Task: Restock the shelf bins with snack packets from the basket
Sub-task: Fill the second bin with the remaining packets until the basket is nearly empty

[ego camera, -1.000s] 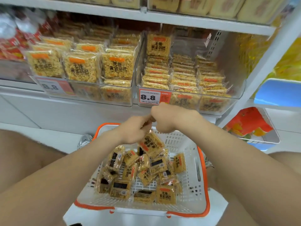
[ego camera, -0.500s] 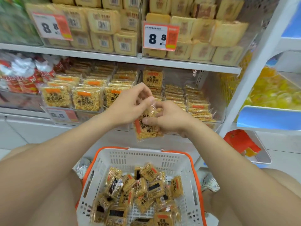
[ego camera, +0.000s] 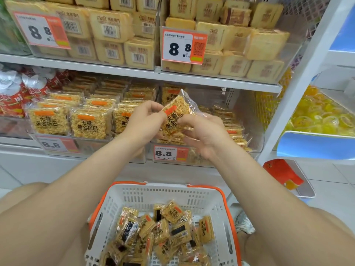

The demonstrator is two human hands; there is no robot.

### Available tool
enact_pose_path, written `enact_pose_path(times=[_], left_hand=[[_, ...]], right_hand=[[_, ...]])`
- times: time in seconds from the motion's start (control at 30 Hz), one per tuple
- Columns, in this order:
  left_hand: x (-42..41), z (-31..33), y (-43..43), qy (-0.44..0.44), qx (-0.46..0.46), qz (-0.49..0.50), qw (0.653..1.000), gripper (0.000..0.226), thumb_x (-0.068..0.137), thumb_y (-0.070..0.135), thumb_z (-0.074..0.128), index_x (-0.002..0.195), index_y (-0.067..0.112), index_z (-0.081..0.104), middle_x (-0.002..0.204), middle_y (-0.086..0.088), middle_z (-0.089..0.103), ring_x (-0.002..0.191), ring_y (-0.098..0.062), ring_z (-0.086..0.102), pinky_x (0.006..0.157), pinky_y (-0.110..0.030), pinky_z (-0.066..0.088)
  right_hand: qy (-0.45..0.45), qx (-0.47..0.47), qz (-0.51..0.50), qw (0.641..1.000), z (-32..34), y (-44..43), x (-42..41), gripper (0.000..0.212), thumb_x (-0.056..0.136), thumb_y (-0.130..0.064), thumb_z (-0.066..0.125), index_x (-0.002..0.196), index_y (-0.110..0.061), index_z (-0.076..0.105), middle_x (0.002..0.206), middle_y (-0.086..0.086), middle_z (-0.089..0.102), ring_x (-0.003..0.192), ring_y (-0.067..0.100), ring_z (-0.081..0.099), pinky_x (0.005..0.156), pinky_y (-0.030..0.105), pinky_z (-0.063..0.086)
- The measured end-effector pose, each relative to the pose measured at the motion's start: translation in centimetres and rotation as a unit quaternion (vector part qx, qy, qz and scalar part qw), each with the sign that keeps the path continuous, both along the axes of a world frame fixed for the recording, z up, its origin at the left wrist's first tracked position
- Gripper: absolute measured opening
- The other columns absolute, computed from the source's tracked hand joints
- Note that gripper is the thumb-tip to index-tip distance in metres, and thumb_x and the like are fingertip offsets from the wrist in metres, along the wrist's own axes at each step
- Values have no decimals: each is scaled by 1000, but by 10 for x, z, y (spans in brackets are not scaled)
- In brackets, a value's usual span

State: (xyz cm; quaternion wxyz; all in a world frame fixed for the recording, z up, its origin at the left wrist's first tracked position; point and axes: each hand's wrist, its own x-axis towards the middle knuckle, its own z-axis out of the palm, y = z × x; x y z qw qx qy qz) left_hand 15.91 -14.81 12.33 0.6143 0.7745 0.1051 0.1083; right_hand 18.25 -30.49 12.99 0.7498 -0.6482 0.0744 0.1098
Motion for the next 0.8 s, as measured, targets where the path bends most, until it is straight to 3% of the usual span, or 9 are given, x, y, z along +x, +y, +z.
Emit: enact_pose_path(times=[0.07, 0.17, 0.27, 0.33, 0.43, 0.5, 0.63, 0.7, 0.8], left_hand=[[1, 4, 4, -17, 50, -3, 999, 26, 95, 12, 61, 113, 29, 70, 103, -3, 73, 83, -20, 70, 61, -33, 59], [1, 7, 9, -35, 105, -22, 994, 33, 99, 15, 62, 124, 34, 69, 107, 3, 72, 83, -26, 71, 72, -43, 62], [4, 5, 13, -50, 136, -31, 989, 35, 102, 18, 65, 133, 33, 64, 113, 8, 64, 89, -22, 71, 73, -34, 60], [7, 3, 17, -58, 141, -20, 988, 36, 101, 24, 69, 135, 30, 61, 112, 6, 62, 95, -19, 69, 83, -33, 57], [15, 1, 23, -66, 147, -3, 987, 38, 98, 26, 73, 134, 26, 60, 110, 6, 66, 94, -16, 70, 87, -36, 58], [19, 0, 23, -83, 210, 4, 974, 38, 98, 24, 72, 134, 25, 60, 110, 8, 66, 91, -11, 67, 85, -31, 57], [25, -4, 28, -102, 385, 19, 917, 34, 96, 15, 69, 128, 25, 64, 121, 3, 58, 105, -17, 58, 98, -35, 52], [29, -8, 31, -99, 455, 28, 885, 31, 94, 16, 70, 124, 24, 67, 121, 0, 51, 115, -23, 51, 98, -37, 47], [35, -12, 35, -86, 489, 36, 867, 31, 90, 24, 74, 119, 24, 67, 115, 1, 44, 111, -22, 48, 89, -34, 45]], right_hand=[[-28, -54, -26, 998, 2, -2, 2, 37, 79, -21, 82, 115, -22, 73, 105, 0, 78, 98, 22, 74, 86, 43, 63], [-48, -115, -16, 992, 8, -8, 3, 35, 88, -28, 75, 122, -26, 72, 111, -8, 71, 102, 16, 67, 86, 36, 55], [-69, -179, 16, 981, 7, -12, 3, 42, 90, -34, 76, 129, -22, 68, 110, -10, 68, 99, 11, 64, 88, 36, 51], [-105, -233, 34, 966, 5, -11, 7, 54, 88, -39, 80, 137, -24, 61, 114, -5, 71, 102, 15, 69, 93, 39, 55], [-131, -266, 58, 953, 3, -11, 20, 48, 93, -33, 79, 134, -26, 56, 109, -2, 74, 98, 18, 72, 78, 32, 55], [-120, -246, 40, 961, 4, -14, 30, 42, 95, -27, 77, 131, -26, 54, 120, -1, 68, 105, 17, 67, 75, 28, 47], [-96, -231, -27, 968, -1, -7, 57, 59, 100, -23, 71, 150, -13, 41, 141, 3, 52, 125, 26, 54, 95, 37, 45], [-115, -268, -48, 955, -3, -3, 72, 49, 100, -25, 69, 138, -8, 44, 137, 9, 53, 126, 32, 53, 96, 41, 46], [-158, -328, -73, 928, -4, 3, 92, 25, 101, -23, 67, 107, -12, 45, 111, 8, 54, 99, 29, 55, 78, 37, 43]])
